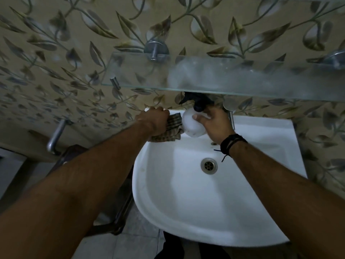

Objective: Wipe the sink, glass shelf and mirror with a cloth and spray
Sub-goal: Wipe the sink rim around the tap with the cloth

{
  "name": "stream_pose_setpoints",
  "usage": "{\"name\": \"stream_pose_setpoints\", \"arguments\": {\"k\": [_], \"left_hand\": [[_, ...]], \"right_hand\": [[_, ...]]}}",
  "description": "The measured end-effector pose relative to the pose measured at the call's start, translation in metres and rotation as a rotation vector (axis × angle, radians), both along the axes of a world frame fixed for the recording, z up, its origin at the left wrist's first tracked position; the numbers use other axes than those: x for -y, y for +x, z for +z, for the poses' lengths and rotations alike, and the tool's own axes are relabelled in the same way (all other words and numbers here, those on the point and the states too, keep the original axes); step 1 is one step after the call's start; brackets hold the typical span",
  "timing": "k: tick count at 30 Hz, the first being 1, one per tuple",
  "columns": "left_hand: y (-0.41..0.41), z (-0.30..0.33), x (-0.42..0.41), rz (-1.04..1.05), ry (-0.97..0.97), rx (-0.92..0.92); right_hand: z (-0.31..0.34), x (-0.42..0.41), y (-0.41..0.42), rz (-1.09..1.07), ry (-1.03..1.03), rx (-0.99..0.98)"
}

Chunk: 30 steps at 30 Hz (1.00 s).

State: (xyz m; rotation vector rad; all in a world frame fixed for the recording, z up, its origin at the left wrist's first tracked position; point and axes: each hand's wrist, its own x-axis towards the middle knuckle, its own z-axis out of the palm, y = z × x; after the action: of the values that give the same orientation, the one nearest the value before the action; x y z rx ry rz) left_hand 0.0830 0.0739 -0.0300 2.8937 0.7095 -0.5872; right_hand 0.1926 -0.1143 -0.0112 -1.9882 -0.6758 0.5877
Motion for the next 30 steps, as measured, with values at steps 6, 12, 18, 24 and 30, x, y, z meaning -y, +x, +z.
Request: {"name": "stream_pose_setpoints", "arguments": {"k": [6,12,18,24,30], "left_hand": [[0.006,-0.017,-0.009,0.078,-0.007,-0.004],[0.017,-0.019,-0.016,0.113,-0.09,0.017],[0.009,-0.007,-0.019,0.15,-0.23,0.078],[-0.025,0.012,-0.029,0.173,0.084,0.552],[-0.041,-0.049,0.007,0.171,0.02,0.141]], "right_hand": [[-0.004,-0.007,-0.003,0.117,0.006,0.104],[-0.005,-0.027,-0.003,0.239,0.06,0.083],[-0.008,-0.034,-0.009,0.162,0.166,0.101],[-0.011,-0.011,-0.034,0.004,0.21,-0.072],[-0.028,-0.006,-0.052,-0.108,0.033,-0.504]]}}
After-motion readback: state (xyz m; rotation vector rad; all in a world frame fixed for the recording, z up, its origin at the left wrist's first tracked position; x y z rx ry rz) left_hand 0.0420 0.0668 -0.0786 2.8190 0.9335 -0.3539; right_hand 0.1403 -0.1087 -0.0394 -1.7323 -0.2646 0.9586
